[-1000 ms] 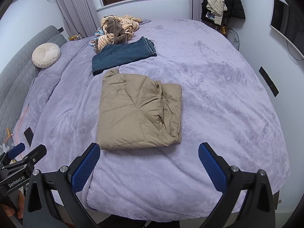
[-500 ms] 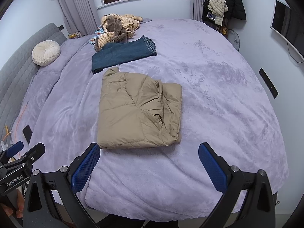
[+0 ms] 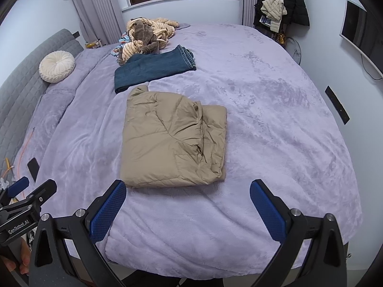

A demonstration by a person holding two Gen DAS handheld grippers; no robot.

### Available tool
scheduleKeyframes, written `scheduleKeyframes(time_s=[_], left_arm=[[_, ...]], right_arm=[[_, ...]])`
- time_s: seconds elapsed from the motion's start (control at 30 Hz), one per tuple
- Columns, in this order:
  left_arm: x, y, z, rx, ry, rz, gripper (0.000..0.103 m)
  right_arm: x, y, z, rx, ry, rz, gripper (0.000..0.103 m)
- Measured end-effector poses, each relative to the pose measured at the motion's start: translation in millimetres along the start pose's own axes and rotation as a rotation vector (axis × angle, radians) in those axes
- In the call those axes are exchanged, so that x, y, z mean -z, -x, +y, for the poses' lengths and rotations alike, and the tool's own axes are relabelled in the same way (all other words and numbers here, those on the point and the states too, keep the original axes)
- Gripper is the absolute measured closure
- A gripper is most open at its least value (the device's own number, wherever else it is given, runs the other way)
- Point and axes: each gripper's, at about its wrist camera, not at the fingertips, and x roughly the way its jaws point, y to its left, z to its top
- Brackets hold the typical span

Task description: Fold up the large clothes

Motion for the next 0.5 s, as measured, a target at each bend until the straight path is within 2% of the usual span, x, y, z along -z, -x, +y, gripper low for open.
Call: scheduleKeyframes(time_s=[0.5], left_arm=[[-2.0, -0.9, 0.2, -0.004, 0.002, -0.002, 0.0]], right_arm=[[-0.9, 0.2, 0.3, 0.002, 0.002, 0.002, 0.0]])
